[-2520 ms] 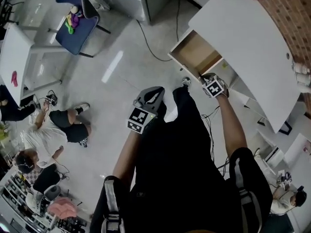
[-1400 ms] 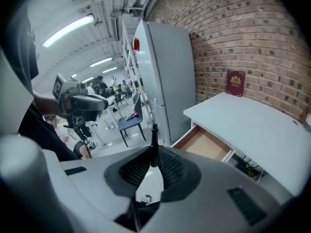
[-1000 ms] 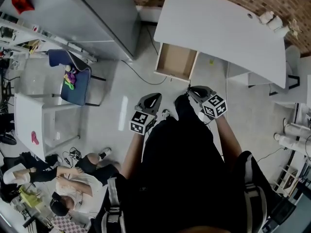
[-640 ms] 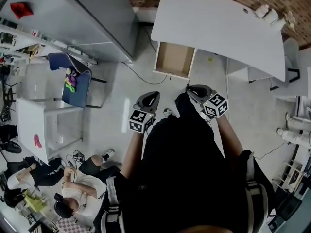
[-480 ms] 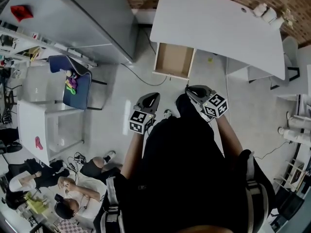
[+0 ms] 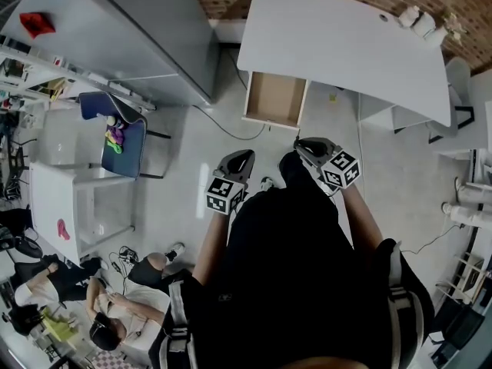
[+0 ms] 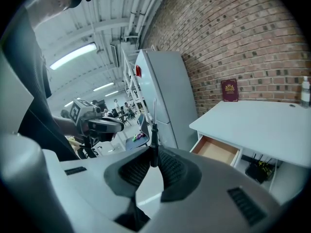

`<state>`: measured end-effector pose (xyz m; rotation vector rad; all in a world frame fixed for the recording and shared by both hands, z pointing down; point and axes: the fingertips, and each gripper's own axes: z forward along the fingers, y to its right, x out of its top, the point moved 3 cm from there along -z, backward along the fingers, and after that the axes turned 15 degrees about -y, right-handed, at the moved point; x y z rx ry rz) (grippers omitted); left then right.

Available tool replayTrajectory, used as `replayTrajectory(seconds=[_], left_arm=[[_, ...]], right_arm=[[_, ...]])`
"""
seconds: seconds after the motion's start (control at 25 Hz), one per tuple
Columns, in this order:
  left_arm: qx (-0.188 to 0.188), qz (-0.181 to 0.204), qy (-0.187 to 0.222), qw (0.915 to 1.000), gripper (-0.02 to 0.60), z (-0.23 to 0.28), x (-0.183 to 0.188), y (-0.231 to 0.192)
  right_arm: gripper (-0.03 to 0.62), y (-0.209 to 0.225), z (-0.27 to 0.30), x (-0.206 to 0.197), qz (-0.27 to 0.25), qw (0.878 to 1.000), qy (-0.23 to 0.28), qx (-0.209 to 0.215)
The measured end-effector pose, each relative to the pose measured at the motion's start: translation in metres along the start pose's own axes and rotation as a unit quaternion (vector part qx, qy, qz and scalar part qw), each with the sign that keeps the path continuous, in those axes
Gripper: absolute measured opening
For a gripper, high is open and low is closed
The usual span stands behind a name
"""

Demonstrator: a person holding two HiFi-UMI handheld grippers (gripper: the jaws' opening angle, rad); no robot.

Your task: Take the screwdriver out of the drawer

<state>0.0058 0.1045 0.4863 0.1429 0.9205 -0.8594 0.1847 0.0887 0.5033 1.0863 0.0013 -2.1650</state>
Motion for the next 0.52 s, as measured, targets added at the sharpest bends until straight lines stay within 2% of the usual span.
replayTrajectory(seconds=[0.52], left_arm=[[-0.003,-0.010,-0.002,0.9999,0.018,0.0027,-0.0024,-0.0059]], right_arm=[[0.106,0.0098,0.0005,-0.0015,0.016,1.000,-0.003,-0.019]])
